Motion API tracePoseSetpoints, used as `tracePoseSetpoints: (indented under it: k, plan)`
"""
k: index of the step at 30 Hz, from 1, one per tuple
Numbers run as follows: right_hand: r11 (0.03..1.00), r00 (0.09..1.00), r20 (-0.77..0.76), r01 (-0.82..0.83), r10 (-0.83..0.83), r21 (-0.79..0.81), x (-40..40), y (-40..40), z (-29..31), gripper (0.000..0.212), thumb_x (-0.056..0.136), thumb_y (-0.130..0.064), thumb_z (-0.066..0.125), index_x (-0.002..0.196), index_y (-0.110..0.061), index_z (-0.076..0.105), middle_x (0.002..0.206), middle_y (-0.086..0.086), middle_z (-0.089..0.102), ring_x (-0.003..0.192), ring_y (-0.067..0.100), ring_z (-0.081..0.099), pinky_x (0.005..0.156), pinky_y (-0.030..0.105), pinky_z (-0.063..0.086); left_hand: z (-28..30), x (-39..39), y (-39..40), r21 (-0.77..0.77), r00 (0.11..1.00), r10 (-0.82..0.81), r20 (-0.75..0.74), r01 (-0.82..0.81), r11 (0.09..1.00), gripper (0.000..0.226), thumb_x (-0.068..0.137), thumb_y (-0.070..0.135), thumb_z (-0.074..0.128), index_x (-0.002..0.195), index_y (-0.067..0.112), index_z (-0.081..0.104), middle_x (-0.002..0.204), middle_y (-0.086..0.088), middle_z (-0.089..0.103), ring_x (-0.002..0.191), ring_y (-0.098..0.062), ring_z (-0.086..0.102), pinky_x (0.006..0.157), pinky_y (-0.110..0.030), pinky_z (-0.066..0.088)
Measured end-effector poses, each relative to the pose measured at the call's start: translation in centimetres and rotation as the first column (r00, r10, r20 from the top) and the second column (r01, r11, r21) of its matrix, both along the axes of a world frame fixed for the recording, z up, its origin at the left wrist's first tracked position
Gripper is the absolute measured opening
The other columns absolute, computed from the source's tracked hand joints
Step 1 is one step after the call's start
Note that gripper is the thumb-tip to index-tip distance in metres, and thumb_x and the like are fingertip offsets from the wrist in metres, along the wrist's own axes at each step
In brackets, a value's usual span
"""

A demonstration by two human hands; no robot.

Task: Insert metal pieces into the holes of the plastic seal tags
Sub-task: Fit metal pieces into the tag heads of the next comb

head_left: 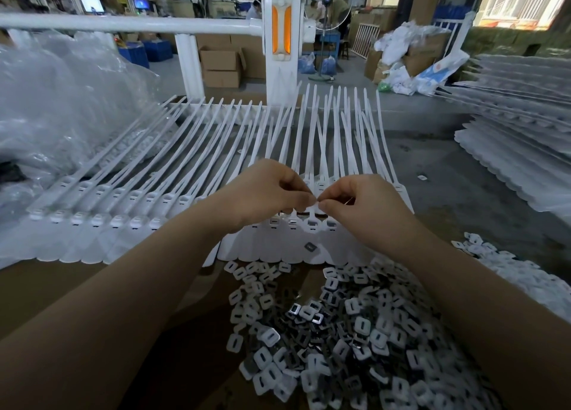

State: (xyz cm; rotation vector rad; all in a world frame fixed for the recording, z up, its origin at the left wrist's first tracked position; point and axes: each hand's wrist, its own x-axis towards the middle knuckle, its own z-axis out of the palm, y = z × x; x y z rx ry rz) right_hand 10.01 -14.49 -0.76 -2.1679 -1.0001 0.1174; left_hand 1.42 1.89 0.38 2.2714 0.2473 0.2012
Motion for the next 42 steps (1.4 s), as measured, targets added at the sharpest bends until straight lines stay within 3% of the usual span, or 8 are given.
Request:
tracePoseSetpoints:
  k: [4,7,15,18,23,34,38,42]
  plan:
    - [1.0,1.0,-0.021,-0.011,0.011,0.002,-0.2,-0.1,0.1,0.019,0.089,-0.024,0.067,0.075,-0.036,0.066,0.074,-0.012,0.07,0.071,0.0,0.065,0.067,0.019,0.052,0.0,0.0,-0.4,0.042,1.0,-0.02,-0.006,0.021,0.999,0.008,0.087,0.032,0.071,0.081,0.027,0.073,0.066,0.014,0.069,0.056,0.001,0.059,0.051,-0.015,0.045]
    - [1.0,0.998,-0.058,-0.003,0.005,0.022,-0.2,-0.1,0.1,0.015,0.09,-0.024,0.065,0.079,-0.033,0.068,0.075,-0.012,0.069,0.071,0.002,0.065,0.065,0.019,0.05,0.1,0.0,-0.7,0.027,0.999,0.02,-0.038,-0.019,0.999,0.008,0.086,0.031,0.071,0.081,0.026,0.073,0.074,0.006,0.072,0.068,-0.016,0.064,0.063,-0.03,0.052]
    - [0.996,0.987,-0.131,0.093,-0.092,0.004,0.1,-0.1,-0.1,0.01,0.095,-0.025,0.058,0.093,-0.024,0.068,0.082,-0.002,0.07,0.079,0.016,0.067,0.079,0.039,0.058,-1.2,0.6,-1.3,-0.073,0.97,0.173,-0.169,-0.187,0.98,0.01,0.083,0.021,0.076,0.073,0.019,0.072,0.065,0.009,0.064,0.065,-0.007,0.057,0.06,-0.023,0.042]
    - [0.996,0.99,-0.112,0.087,-0.086,0.002,0.0,-0.1,-0.1,0.013,0.094,-0.025,0.059,0.082,-0.03,0.064,0.079,-0.003,0.069,0.075,0.015,0.067,0.077,0.038,0.058,-1.5,0.8,-1.5,-0.044,0.962,0.211,-0.172,-0.222,0.974,0.012,0.081,0.026,0.077,0.071,0.022,0.07,0.066,0.008,0.065,0.066,-0.011,0.058,0.065,-0.027,0.045]
    - [0.996,0.99,-0.117,0.083,-0.082,0.007,0.1,-0.1,-0.2,0.017,0.093,-0.025,0.06,0.078,-0.033,0.061,0.078,-0.007,0.068,0.076,0.011,0.066,0.077,0.035,0.057,-1.5,0.8,-2.0,0.014,0.954,0.225,-0.197,-0.227,0.974,0.015,0.076,0.034,0.078,0.072,0.022,0.071,0.073,0.006,0.069,0.087,-0.019,0.062,0.101,-0.052,0.043]
    - [0.997,0.991,-0.118,0.07,-0.068,0.013,0.2,-0.1,-0.4,0.018,0.093,-0.026,0.06,0.078,-0.036,0.059,0.078,-0.008,0.067,0.075,0.009,0.065,0.075,0.032,0.056,-1.7,0.9,-2.2,-0.02,0.939,0.244,-0.242,-0.256,0.966,0.016,0.069,0.031,0.084,0.075,0.023,0.071,0.083,0.004,0.072,0.094,-0.019,0.065,0.1,-0.048,0.045]
    - [0.998,0.991,-0.121,0.065,-0.063,0.014,0.1,0.0,-0.4,0.016,0.094,-0.026,0.059,0.08,-0.034,0.06,0.078,-0.009,0.067,0.074,0.008,0.063,0.075,0.032,0.056,-1.7,1.3,-2.2,0.031,0.903,0.338,-0.266,-0.343,0.939,0.026,0.065,0.036,0.085,0.079,0.03,0.064,0.109,-0.002,0.061,0.116,-0.029,0.05,0.102,-0.051,0.042]
    - [0.999,0.994,-0.106,0.03,-0.027,0.028,-0.2,0.1,-0.1,0.012,0.092,-0.025,0.062,0.083,-0.031,0.064,0.08,-0.009,0.067,0.075,0.008,0.064,0.071,0.028,0.055,-1.5,1.4,-2.1,0.0,0.889,0.349,-0.297,-0.365,0.931,0.035,0.062,0.036,0.084,0.087,0.033,0.059,0.124,-0.006,0.052,0.122,-0.031,0.044,0.102,-0.053,0.042]
